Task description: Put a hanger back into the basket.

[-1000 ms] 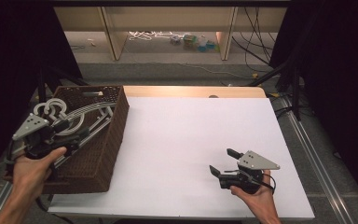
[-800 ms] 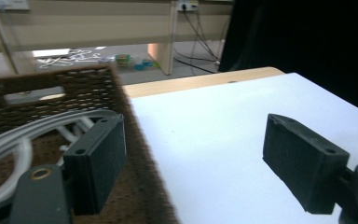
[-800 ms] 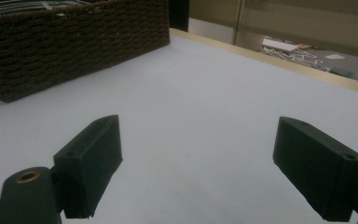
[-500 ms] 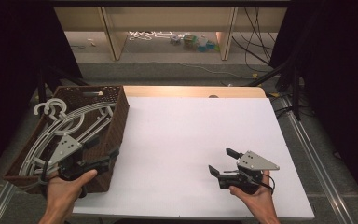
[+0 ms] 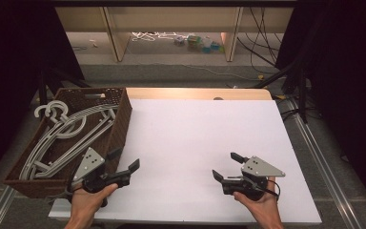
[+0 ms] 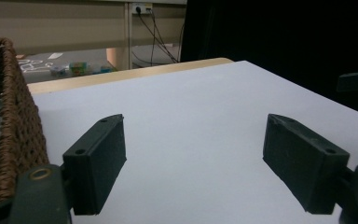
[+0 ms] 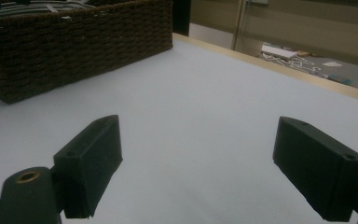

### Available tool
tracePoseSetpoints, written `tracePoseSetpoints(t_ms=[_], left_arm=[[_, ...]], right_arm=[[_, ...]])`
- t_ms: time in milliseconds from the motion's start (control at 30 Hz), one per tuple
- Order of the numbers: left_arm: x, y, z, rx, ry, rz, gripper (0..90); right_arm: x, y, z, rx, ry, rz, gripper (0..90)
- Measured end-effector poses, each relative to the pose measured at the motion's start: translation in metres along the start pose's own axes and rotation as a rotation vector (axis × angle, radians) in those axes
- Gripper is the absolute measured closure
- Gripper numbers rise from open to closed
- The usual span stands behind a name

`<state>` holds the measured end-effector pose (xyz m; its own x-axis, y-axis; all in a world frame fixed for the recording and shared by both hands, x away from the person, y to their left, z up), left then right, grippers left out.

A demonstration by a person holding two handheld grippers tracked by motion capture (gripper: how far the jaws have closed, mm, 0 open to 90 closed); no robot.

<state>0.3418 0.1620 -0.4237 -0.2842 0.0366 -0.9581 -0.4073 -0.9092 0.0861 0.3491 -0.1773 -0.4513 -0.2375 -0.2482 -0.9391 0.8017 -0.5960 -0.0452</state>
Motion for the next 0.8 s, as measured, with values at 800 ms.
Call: tracePoseSetpoints(t_ms=[800], left_arm=[[0.026,0.009,-0.002,0.012,0.045,-0.085,16.4]], right_arm=[[0.006,-0.017,0.009,-0.001,0.013,-0.007,16.1]])
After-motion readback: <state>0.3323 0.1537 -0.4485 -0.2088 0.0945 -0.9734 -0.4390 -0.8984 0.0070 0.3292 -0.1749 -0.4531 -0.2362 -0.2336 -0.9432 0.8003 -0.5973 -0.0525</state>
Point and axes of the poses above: each handheld gripper's, and its own axes: z roughly backward along the jaws, x roughly out of its underside, y roughly to its right, the point moved 6 cm from there along -z, roughly forward along the jaws, and after that the axes turned 11 degrees about -x, right-handed, at the moved point
